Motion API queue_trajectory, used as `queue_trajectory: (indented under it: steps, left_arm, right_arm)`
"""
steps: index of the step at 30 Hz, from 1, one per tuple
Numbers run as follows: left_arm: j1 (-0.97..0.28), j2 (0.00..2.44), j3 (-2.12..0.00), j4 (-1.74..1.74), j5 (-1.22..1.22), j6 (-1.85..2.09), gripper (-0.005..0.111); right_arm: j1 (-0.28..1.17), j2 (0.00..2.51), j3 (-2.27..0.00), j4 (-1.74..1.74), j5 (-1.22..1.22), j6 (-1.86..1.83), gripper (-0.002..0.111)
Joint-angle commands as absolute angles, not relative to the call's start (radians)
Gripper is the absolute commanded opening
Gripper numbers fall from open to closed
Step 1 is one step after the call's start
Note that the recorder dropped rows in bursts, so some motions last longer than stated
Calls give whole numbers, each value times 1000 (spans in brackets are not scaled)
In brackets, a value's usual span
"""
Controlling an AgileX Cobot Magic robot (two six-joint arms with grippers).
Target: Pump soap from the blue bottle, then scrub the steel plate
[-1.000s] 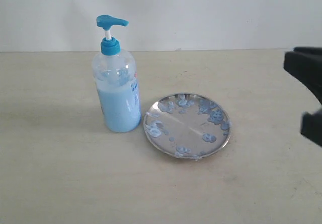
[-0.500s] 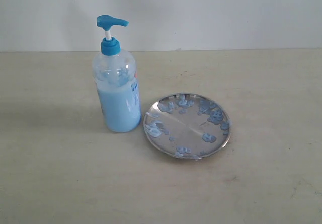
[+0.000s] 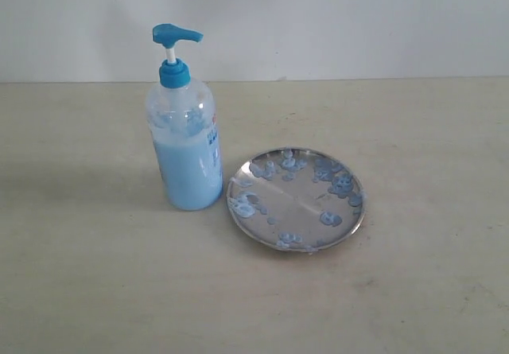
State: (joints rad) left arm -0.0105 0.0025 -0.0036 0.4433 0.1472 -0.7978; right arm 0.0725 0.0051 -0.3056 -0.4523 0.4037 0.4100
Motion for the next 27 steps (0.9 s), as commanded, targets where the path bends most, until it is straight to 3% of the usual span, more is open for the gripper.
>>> queue_trajectory:
  steps: [1,7,9,12,20,27]
  left_arm:
    - [-16,0,0,434,136,-792,4]
    - [-16,0,0,434,134,-792,4]
    - [-16,0,0,434,134,-792,4]
    - [-16,0,0,434,134,-792,4]
    - [-16,0,0,434,135,-792,4]
    - [-16,0,0,434,135,-792,4]
  right_arm:
    - [49,0,-309,-362,576,373,0]
    - [51,0,-194,-239,548,236,0]
    - [51,0,-120,-251,388,146,0]
    - [51,0,0,-134,341,172,0]
    - [10,7,0,177,301,-46,0]
    - [-51,5,0,23,309,0,0]
